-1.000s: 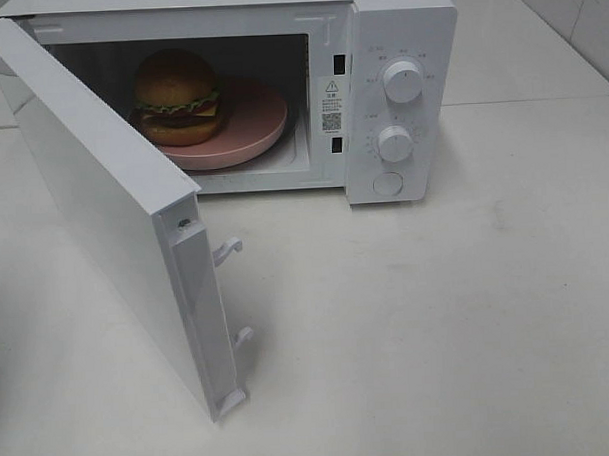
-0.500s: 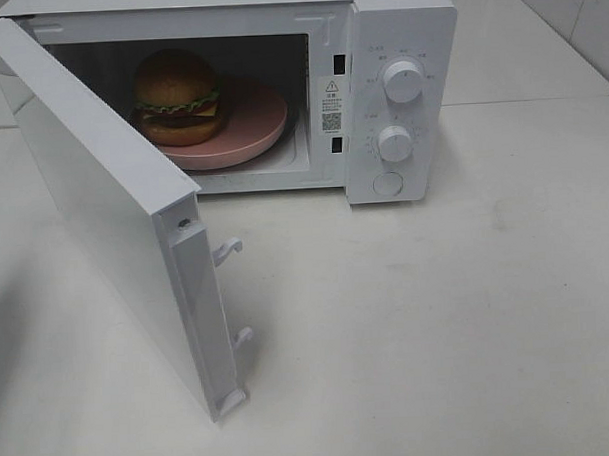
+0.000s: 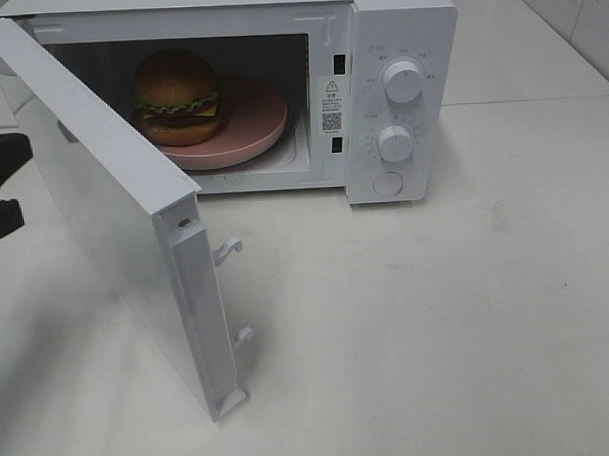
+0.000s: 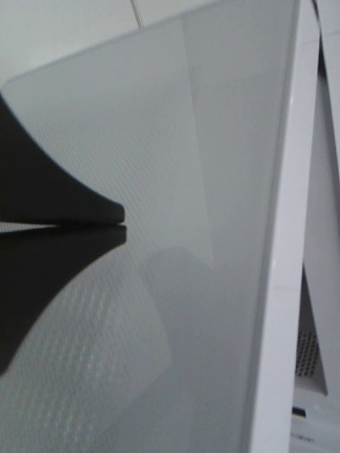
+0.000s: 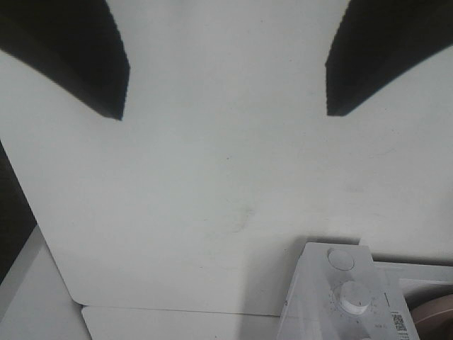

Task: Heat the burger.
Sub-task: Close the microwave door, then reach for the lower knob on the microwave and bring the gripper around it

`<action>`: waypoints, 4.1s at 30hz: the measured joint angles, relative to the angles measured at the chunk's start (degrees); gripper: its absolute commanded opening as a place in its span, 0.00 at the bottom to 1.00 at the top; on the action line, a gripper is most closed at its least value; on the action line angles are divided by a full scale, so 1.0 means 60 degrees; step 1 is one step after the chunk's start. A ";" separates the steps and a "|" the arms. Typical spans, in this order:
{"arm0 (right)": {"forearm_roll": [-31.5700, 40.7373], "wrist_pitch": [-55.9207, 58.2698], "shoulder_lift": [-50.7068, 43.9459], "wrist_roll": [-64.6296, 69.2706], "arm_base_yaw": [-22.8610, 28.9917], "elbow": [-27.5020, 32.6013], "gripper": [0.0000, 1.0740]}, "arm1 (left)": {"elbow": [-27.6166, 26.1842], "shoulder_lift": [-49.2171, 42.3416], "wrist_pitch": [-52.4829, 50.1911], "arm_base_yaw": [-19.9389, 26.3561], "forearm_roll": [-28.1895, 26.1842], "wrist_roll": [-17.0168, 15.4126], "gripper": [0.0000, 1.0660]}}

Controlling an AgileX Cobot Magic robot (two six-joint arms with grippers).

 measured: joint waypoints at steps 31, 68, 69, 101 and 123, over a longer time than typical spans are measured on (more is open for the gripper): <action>0.0000 0.0000 0.0000 0.0000 0.0000 0.0000 0.70 | -0.2932 0.2951 -0.0124 -0.6217 -0.9330 0.3848 0.00; 0.0000 0.0000 0.0000 0.0000 0.0000 0.0000 0.70 | -0.7143 0.5204 0.2426 -0.7009 -1.1564 0.5844 0.00; 0.0000 0.0000 0.0000 0.0000 0.0000 0.0000 0.70 | -0.7143 0.5138 0.2559 -0.7009 -1.1583 0.5844 0.00; 0.0000 0.0000 0.0000 0.0000 0.0000 0.0000 0.70 | -0.6704 0.1958 1.2815 -0.6818 -0.9845 0.5816 0.94; 0.0000 0.0000 0.0000 0.0000 0.0000 0.0000 0.70 | -0.6704 -0.0258 1.9376 -0.2368 -0.9110 0.5099 0.94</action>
